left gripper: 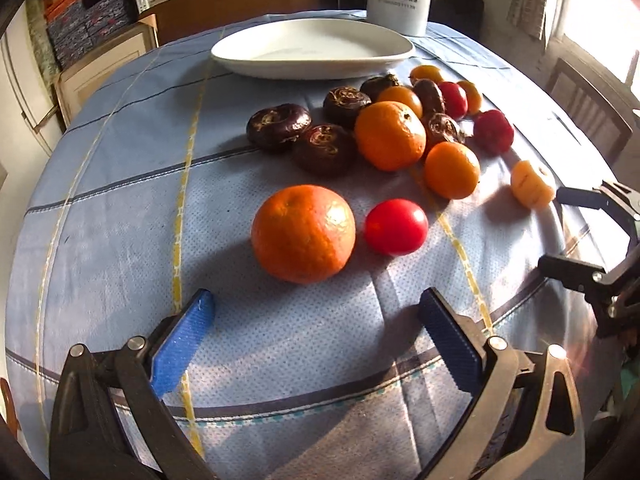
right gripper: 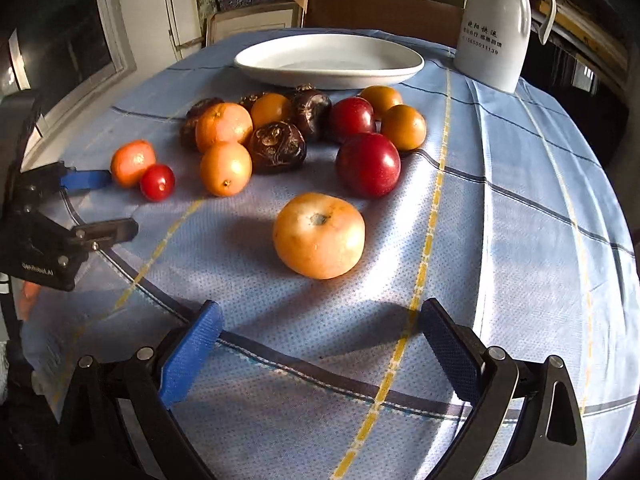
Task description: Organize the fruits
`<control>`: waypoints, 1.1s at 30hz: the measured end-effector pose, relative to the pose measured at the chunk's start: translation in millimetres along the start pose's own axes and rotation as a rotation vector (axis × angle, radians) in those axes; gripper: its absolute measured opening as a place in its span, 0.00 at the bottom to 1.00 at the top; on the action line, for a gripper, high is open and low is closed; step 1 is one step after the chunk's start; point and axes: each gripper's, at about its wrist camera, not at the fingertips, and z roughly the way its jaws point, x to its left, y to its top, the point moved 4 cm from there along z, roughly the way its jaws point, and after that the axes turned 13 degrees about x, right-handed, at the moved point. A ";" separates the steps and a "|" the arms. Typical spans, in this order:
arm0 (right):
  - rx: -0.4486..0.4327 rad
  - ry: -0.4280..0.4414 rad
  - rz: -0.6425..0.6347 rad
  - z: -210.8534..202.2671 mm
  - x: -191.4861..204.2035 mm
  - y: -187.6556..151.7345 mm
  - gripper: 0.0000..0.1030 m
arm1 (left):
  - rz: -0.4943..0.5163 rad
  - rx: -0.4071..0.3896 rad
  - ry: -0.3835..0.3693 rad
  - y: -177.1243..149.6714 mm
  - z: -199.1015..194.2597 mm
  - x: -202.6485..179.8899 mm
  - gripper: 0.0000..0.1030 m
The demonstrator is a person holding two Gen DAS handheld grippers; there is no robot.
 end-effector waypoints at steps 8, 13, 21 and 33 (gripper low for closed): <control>-0.088 0.100 0.117 -16.7 -13.0 20.8 0.93 | -0.051 -0.037 -0.015 38.3 3.8 26.5 0.87; -0.061 0.099 0.091 -13.0 -6.4 23.3 0.45 | 0.004 -0.044 -0.003 40.5 2.8 17.3 0.49; -0.137 0.215 0.131 -24.5 -41.8 38.5 0.41 | -0.016 -0.131 -0.033 45.7 -18.4 21.9 0.43; -0.216 0.225 0.219 -11.5 -60.8 186.5 0.41 | -0.093 -0.216 -0.086 181.4 -16.1 36.3 0.44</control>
